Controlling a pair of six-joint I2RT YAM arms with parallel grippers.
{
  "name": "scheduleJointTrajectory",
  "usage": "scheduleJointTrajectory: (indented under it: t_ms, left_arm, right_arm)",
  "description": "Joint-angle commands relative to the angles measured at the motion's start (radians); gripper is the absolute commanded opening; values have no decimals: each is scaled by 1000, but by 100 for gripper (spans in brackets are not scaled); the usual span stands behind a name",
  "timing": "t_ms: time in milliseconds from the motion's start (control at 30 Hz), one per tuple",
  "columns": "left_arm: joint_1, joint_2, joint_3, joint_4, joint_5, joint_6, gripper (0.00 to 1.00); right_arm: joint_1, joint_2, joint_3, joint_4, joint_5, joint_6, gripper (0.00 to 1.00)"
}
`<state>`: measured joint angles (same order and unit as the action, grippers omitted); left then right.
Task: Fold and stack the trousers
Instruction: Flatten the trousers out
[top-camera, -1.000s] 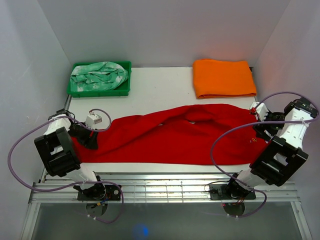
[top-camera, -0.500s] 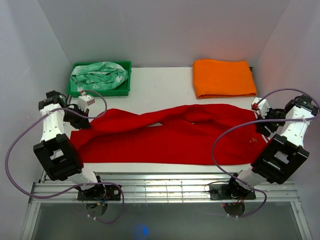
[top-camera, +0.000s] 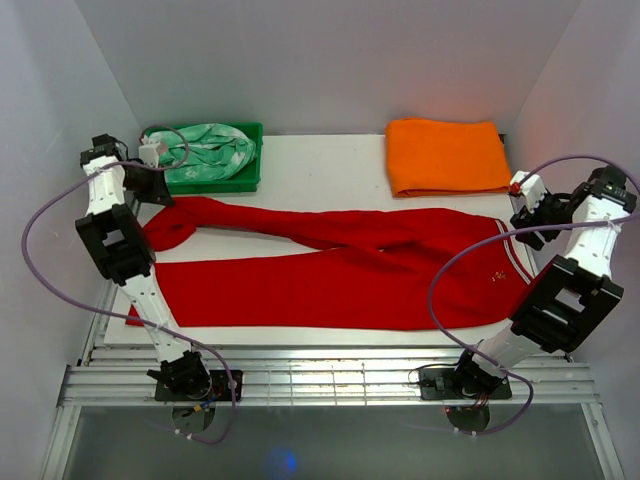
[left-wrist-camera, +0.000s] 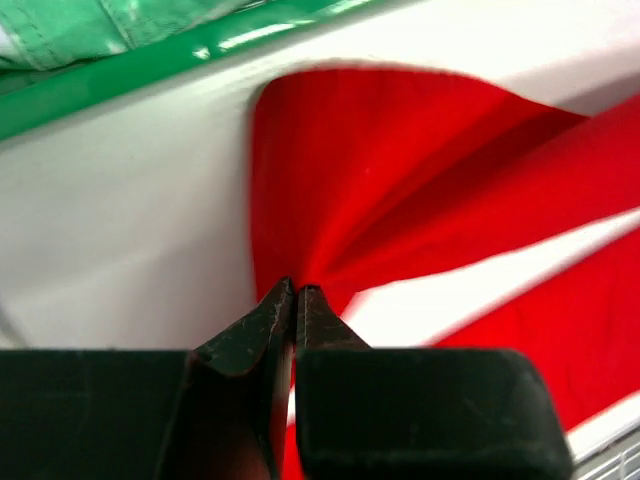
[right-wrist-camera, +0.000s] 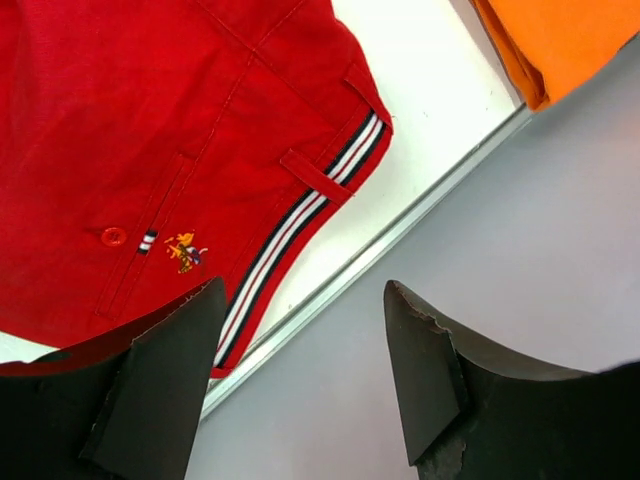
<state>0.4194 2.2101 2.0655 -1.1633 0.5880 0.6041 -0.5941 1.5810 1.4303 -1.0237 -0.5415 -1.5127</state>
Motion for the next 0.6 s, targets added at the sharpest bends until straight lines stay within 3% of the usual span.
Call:
scheduleJointTrajectory:
  t_ms: [0,167,267,400,500,567]
  left_arm:
    - [1,66,93,-12,1,-98,16]
    - [-7,-6,-28,43,-14,-24,0]
    - [-10,-79,-126,65,-30,46,0]
    - [-16,-191,-310,131,-94,147,0]
    - [-16,-239,-418,186,-140,187,0]
    - [-16,-256,-464,215,-149,194,0]
  right_arm:
    - [45,-6,2,40,23,71,71]
    - [95,-10,-64,137,66,147,72]
    - [115,57,-12,149,57,305,74]
    - [116,229,181,67,-6,537,74]
    - [117,266,136,106,-17,690,75]
    - [119,281,89,221,-2,767,77]
